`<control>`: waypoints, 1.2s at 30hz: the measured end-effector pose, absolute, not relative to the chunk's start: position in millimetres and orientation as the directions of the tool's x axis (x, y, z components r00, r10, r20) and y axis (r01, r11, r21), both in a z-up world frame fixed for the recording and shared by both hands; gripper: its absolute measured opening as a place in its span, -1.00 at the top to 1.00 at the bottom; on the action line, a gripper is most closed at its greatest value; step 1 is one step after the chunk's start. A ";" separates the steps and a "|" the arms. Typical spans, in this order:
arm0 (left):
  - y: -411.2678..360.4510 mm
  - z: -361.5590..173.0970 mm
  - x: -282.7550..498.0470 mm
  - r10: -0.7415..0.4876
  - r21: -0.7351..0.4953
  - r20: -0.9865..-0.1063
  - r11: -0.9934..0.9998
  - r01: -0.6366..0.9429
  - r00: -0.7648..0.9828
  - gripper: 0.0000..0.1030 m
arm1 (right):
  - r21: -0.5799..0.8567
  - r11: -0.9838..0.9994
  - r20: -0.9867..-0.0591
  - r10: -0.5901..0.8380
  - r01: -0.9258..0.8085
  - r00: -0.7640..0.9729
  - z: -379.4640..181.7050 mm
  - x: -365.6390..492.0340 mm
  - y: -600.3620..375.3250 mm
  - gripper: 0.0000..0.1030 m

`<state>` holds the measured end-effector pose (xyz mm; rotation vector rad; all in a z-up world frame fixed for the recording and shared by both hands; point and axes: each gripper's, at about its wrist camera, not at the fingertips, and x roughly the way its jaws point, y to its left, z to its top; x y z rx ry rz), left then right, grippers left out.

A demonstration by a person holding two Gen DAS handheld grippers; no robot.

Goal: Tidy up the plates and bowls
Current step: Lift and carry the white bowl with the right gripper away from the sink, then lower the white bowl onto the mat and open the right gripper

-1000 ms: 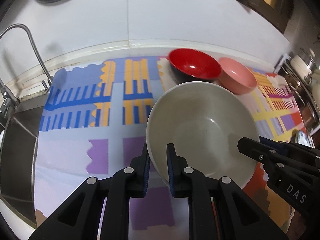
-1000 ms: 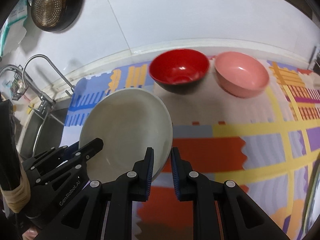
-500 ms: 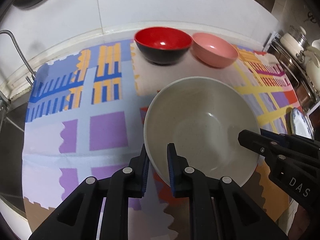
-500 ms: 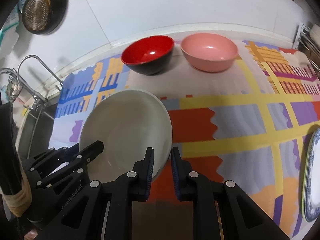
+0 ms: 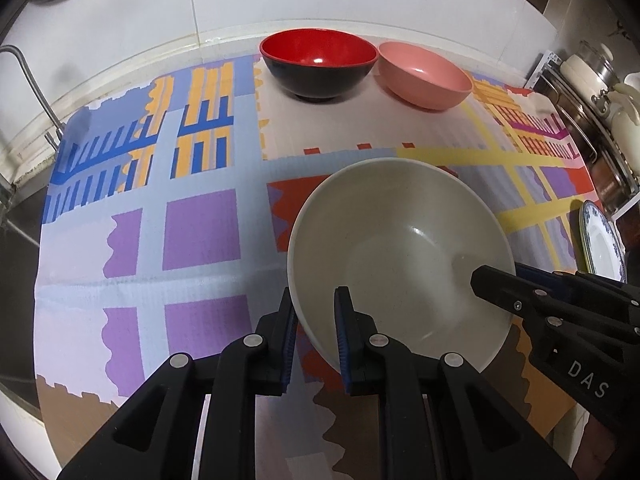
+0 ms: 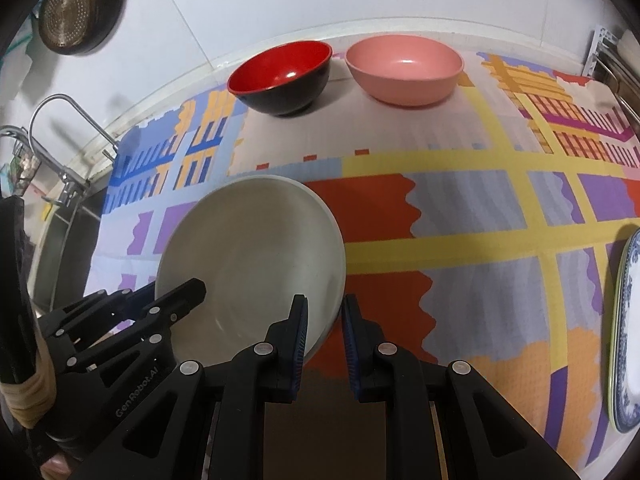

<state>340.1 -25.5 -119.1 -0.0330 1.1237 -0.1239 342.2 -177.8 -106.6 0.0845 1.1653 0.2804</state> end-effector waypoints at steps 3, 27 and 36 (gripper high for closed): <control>-26.6 -120.4 340.1 -0.113 -0.086 -0.900 0.993 0.084 0.422 0.65 | 0.209 0.962 -0.896 0.260 -0.174 0.359 -108.3 341.7 -178.5 0.63; -26.7 -113.4 333.5 -0.126 -0.095 -0.882 0.991 0.091 0.453 0.15 | 0.210 0.960 -0.903 0.263 -0.185 0.341 -112.3 342.7 -180.7 0.44; -22.0 -91.8 329.3 -0.111 -0.072 -0.849 0.993 0.096 0.516 -0.05 | 0.185 0.964 -0.879 0.250 -0.193 0.406 -92.8 339.1 -186.4 0.36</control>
